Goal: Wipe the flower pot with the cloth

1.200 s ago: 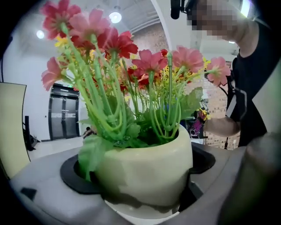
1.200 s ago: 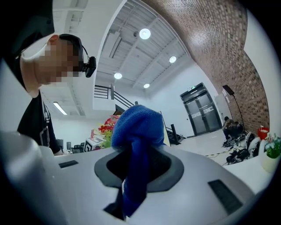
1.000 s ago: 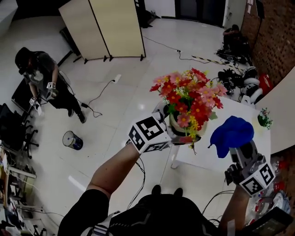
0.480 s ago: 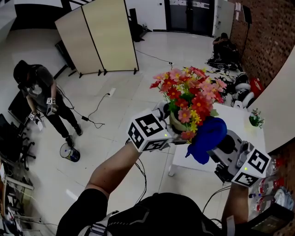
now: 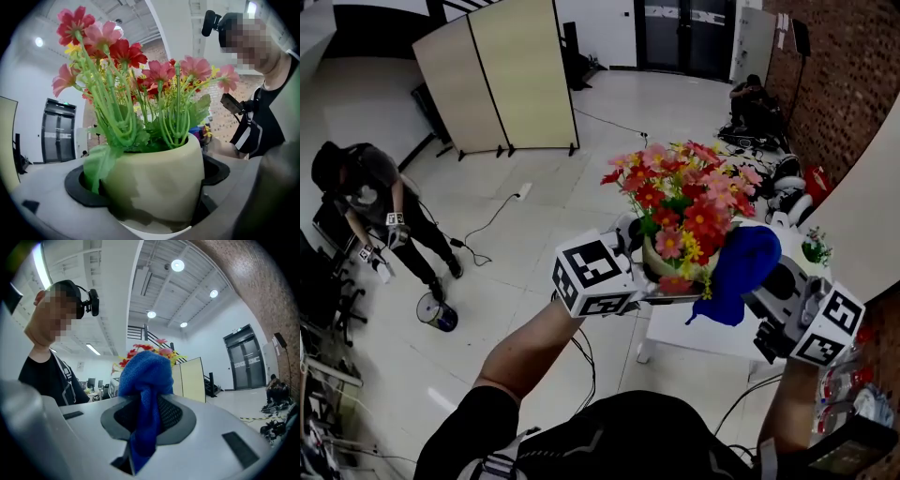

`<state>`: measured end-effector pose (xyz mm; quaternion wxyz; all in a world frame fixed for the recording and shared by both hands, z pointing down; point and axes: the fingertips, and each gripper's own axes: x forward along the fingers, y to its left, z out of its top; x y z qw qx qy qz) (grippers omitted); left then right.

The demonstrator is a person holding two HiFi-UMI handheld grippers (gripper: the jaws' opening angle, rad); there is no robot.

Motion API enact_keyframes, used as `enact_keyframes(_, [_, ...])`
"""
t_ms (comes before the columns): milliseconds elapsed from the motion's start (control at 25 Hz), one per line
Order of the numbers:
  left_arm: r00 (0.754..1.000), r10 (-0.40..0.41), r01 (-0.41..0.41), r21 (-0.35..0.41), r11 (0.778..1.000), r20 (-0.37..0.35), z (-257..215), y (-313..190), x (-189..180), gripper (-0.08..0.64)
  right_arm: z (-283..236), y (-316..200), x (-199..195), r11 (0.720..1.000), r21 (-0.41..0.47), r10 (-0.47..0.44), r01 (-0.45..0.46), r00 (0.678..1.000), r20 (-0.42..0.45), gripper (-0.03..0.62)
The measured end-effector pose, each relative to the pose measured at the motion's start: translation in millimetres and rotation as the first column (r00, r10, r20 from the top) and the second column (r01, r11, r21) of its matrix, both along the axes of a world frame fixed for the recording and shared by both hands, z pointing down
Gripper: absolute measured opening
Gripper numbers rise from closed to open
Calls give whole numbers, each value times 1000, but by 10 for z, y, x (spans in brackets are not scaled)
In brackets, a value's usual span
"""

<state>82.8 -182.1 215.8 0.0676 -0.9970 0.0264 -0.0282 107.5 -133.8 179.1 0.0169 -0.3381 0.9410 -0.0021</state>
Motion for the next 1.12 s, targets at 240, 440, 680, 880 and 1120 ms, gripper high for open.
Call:
enact_keyframes(240, [999, 25, -25, 4, 1000, -23, -146, 49, 48, 581, -116, -355, 262, 998, -13, 68, -68, 997, 30, 64])
enact_keyframes(440, [999, -6, 5, -21, 1000, -32, -191, -43, -12, 582, -208, -180, 307, 993, 27, 112, -114, 992, 57, 64])
enact_keyframes(680, [998, -55, 55, -25, 998, -14, -142, -206, 22, 581, -117, 212, -17, 998, 67, 3, -4, 1000, 7, 64])
enact_keyframes(880, [998, -39, 39, -7, 999, -42, -221, -159, 2, 581, -125, 103, -316, 998, 66, -7, 12, 997, -74, 64])
enact_keyframes(1120, [998, 11, -11, 6, 1000, -60, -105, 89, -95, 581, -74, 114, -100, 999, 37, 9, -7, 999, -34, 64])
